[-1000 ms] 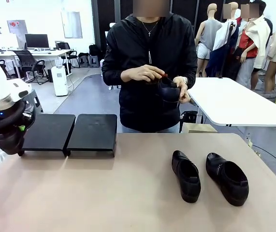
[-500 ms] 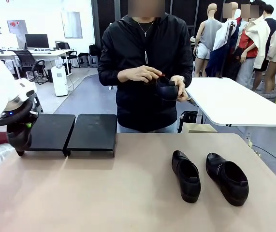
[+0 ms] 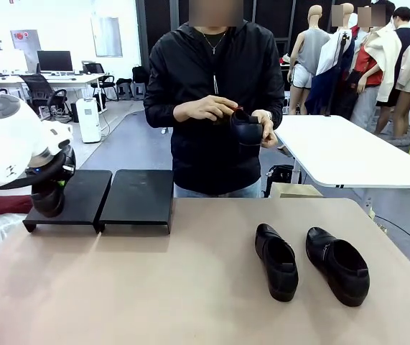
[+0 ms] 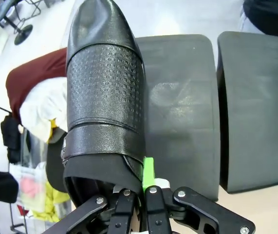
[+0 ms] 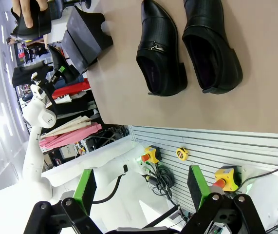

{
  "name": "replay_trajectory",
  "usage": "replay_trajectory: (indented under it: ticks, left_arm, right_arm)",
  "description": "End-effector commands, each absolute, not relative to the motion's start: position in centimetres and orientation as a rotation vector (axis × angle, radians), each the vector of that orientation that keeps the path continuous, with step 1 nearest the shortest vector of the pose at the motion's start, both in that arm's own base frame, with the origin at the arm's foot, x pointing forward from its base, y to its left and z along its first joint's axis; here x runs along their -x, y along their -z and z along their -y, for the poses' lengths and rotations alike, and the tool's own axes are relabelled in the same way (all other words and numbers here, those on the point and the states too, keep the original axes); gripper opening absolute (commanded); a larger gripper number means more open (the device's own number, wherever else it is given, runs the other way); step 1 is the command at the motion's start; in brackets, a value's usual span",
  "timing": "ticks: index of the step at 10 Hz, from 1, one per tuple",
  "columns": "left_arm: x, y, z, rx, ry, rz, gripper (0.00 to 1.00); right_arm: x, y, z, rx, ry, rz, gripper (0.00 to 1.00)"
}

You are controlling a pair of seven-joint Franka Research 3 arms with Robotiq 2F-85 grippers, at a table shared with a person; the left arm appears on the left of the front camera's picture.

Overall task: Organize the shoes by placing them on the stand.
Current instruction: Place the Shoe from the middle of the table onto the Shoes Stand.

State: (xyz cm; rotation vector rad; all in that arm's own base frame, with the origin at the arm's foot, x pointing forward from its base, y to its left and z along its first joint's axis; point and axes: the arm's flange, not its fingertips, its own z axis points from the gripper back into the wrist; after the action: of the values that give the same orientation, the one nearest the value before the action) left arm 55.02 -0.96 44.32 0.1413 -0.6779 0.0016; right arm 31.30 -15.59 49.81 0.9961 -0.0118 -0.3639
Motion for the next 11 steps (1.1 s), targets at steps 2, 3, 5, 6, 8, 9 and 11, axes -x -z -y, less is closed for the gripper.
replay_trajectory:
  ticks: [2,3,5,6,8,9,11]
  left_arm:
    - [-56.9,-44.7,0.0,-0.183,0.045,0.740,0.00]
    - [-57.6,-44.7,-0.4,-0.200,0.032,0.749,0.00]
    - [-58.8,-44.0,-0.4,-0.183,0.053,0.731,0.00]
    - [-59.3,-43.6,-0.6,-0.167,0.058,0.733,0.00]
    - [-60.3,-42.9,-0.7,-0.178,0.047,0.720,0.04]
    - [-60.4,-42.8,-0.6,-0.175,0.041,0.709,0.58]
    - [-60.2,-42.9,-0.7,-0.185,0.049,0.708,1.00]
  right_arm:
    - [-31.2,-50.2,15.8,-0.986,0.360,-0.001,1.00]
    - [-31.2,-50.2,15.8,-0.986,0.360,-0.001,1.00]
    - [-31.2,-50.2,15.8,-0.986,0.360,-0.001,1.00]
    - [-31.2,-50.2,15.8,-0.986,0.360,-0.001,1.00]
    - [-31.2,-50.2,15.8,-0.986,0.360,-0.001,1.00]
    - [-31.2,-50.2,15.8,-0.986,0.360,-0.001,1.00]
    - [-31.2,-50.2,15.8,-0.986,0.360,-0.001,1.00]
